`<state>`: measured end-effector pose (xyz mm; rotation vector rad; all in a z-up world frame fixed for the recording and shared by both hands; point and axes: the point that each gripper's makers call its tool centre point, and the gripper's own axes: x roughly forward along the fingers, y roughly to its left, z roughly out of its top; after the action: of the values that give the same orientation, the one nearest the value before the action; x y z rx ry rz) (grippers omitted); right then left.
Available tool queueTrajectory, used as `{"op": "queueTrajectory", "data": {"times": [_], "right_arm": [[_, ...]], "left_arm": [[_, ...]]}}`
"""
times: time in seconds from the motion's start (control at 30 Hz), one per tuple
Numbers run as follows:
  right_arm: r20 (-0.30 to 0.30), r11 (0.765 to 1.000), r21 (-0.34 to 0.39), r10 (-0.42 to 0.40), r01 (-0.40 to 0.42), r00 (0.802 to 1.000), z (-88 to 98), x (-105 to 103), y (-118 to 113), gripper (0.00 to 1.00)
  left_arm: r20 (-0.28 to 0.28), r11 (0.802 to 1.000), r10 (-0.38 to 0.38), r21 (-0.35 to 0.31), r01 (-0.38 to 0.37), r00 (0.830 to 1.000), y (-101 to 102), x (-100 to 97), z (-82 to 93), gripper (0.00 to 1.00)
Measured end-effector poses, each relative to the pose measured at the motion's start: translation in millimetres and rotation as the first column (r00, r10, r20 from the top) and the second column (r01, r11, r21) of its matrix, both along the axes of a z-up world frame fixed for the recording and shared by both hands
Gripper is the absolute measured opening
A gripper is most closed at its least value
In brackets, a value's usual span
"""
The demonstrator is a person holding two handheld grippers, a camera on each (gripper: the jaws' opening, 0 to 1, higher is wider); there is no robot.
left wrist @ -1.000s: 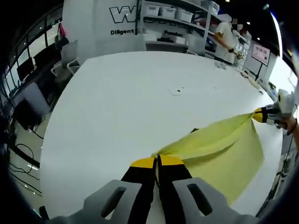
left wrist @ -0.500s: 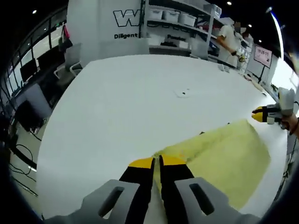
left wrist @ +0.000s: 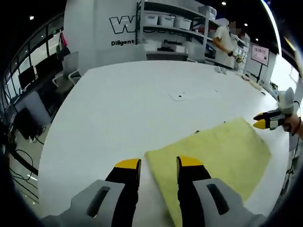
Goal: Fold the garment on the visible template until the final outline fits inside the template.
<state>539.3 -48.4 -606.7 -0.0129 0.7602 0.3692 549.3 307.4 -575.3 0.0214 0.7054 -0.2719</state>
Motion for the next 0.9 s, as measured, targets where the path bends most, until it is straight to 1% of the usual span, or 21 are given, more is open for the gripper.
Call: {"op": "queueTrajectory", "data": {"times": [0.2,0.33,0.43,0.5,0.53,0.57,0.73,0.9], "right_arm": [[-0.011,0.999,0.046,0.003,-0.002,1.000,5.4,-13.7,8.3,0.46],[-0.020,0.998,0.062,0.011,-0.010,1.000,6.6,-22.2,12.5,0.47],[-0.024,0.997,0.068,0.024,-0.023,0.999,7.3,-29.5,15.0,0.50],[-0.027,0.997,0.069,0.025,-0.023,0.999,7.7,-35.2,15.0,0.51],[-0.030,0.997,0.074,0.024,-0.021,0.999,7.7,-38.8,15.0,0.51],[-0.032,0.997,0.076,0.022,-0.020,0.999,7.7,-40.2,14.9,0.51],[-0.046,0.996,0.083,0.037,-0.033,0.998,5.6,-58.3,18.3,0.52],[-0.059,0.996,0.075,0.058,-0.053,0.997,2.6,-74.4,20.7,0.51]], "left_arm": [[0.008,0.999,-0.029,-0.030,0.029,1.000,-5.4,-14.1,1.0,0.42],[0.013,0.998,-0.039,-0.040,0.040,0.999,-6.7,-21.0,2.2,0.44],[0.027,0.998,-0.048,-0.041,0.049,0.999,-7.4,-25.2,4.7,0.47],[0.025,0.998,-0.039,-0.047,0.040,0.999,-5.9,-28.5,6.1,0.48],[0.022,0.998,-0.030,-0.059,0.032,0.999,-5.6,-29.6,6.4,0.49],[0.006,0.997,-0.019,-0.073,0.020,1.000,-5.1,-32.1,5.4,0.49],[0.025,0.995,-0.016,-0.098,0.019,1.000,-6.8,-43.0,8.7,0.47],[0.005,0.996,-0.037,-0.085,0.037,0.999,-9.2,-58.2,2.8,0.46]]}}
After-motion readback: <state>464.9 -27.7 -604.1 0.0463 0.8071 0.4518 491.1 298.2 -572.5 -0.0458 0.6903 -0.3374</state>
